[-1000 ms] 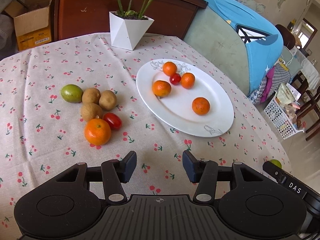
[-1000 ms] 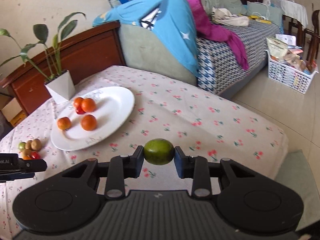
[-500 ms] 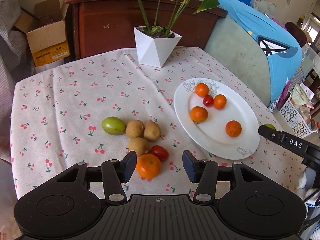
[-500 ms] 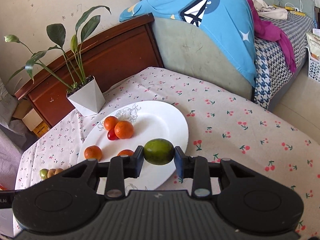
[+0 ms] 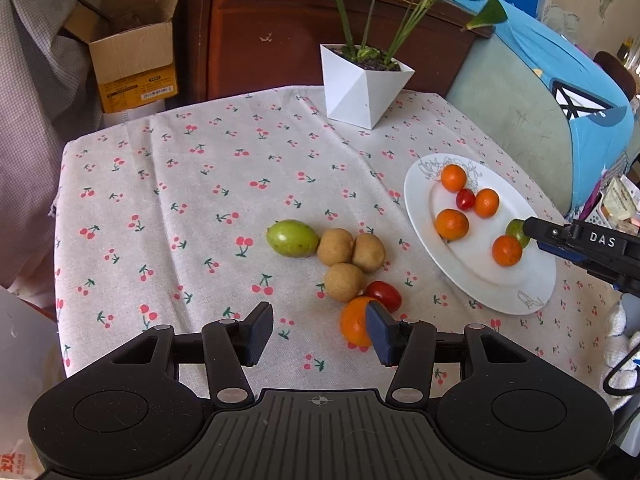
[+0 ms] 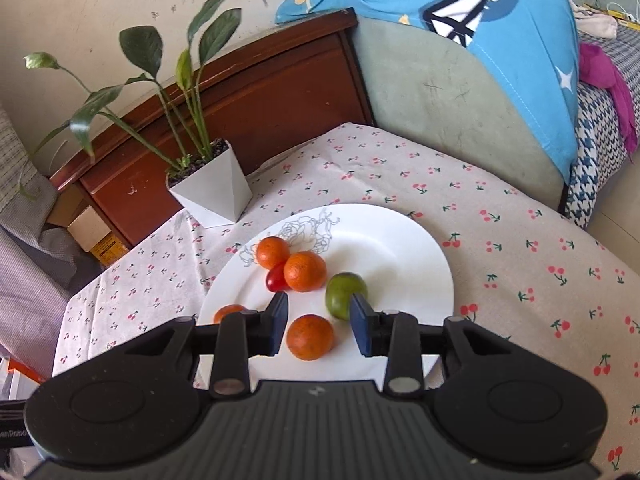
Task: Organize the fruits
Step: 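Carry the lime to the white plate and lower it with the right gripper, then grasp the large green lime with the left gripper while the right gripper grasps the orange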
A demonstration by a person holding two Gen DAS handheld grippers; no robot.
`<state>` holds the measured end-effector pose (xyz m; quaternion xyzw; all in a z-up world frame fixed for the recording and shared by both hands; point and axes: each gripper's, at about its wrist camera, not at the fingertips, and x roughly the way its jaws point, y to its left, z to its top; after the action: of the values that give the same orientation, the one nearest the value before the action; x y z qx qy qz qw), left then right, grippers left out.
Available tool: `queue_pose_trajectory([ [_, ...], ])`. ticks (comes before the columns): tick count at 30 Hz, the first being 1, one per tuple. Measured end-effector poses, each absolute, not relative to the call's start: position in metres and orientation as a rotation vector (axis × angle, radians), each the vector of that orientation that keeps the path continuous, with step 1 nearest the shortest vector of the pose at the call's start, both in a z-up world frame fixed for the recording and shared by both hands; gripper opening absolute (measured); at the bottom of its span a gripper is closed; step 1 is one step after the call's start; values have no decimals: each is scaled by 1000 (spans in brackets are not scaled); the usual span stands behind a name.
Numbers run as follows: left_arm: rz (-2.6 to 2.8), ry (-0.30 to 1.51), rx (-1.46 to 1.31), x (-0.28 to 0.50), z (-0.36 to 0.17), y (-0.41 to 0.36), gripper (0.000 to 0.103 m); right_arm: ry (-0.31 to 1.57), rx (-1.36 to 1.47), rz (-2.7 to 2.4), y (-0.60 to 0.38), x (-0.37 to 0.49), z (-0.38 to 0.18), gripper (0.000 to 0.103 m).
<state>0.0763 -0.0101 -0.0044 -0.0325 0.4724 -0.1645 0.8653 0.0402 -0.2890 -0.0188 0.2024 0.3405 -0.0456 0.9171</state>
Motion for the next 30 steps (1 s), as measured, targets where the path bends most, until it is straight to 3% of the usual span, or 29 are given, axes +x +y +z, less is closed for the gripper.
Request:
queue_pose_trajectory([
  [7, -307, 953, -19, 91, 2, 0, 50, 740, 402, 88, -254, 26, -6, 36],
  [30, -320, 959, -62, 132, -18, -9, 48, 881, 250, 289, -151, 38, -50, 36],
])
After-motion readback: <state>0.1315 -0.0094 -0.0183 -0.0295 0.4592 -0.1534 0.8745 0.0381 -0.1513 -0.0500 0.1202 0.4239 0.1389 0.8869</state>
